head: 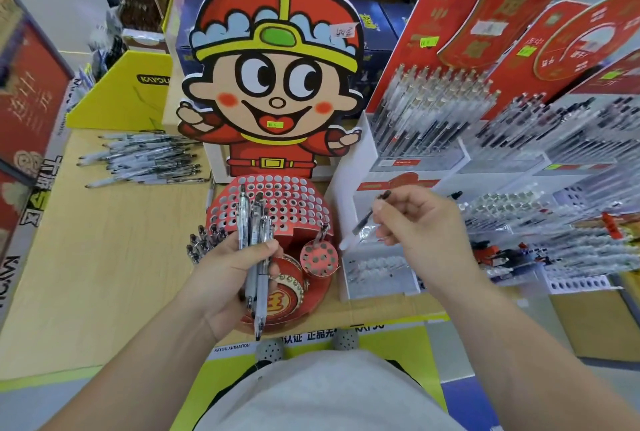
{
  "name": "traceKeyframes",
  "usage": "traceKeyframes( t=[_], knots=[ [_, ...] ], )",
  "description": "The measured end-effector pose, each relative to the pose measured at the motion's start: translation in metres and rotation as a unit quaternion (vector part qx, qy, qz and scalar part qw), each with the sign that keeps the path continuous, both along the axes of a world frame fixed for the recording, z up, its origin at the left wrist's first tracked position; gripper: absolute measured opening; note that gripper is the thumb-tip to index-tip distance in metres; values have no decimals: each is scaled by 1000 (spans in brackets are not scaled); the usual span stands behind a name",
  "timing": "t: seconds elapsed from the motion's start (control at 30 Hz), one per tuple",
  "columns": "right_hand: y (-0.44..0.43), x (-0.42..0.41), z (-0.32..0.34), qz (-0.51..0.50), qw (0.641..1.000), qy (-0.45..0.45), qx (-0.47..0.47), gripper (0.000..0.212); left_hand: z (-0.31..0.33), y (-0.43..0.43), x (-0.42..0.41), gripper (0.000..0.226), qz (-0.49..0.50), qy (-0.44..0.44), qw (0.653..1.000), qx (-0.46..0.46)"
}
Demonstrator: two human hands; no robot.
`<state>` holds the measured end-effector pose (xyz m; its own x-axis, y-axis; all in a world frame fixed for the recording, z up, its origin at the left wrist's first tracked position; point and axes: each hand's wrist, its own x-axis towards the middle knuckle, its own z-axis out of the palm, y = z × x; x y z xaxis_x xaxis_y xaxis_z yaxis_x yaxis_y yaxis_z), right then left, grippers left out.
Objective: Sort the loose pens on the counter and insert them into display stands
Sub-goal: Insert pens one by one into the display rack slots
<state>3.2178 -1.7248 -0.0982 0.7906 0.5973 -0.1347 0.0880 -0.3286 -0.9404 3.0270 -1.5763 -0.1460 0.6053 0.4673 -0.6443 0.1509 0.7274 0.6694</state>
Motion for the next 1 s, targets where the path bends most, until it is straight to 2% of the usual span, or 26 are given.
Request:
traceKeyframes(
  t=[0.23,0.4,0.67,1.0],
  knots=[
    [1,-5,-48,54,985,-122,-111,22,-5,-3,-2,19,24,-15,1000,-12],
    [7,-3,-66,67,978,-147,-132,5,-6,0,-4,21,27,-33,999,-9],
    [13,-8,-73,76,968,-167,-172,5,-5,1,-8,23,33,-56,998,-20],
    [29,-10,-69,82,947,-239,-199,13,-5,4,-12,23,25,-68,997,-29]
  ],
)
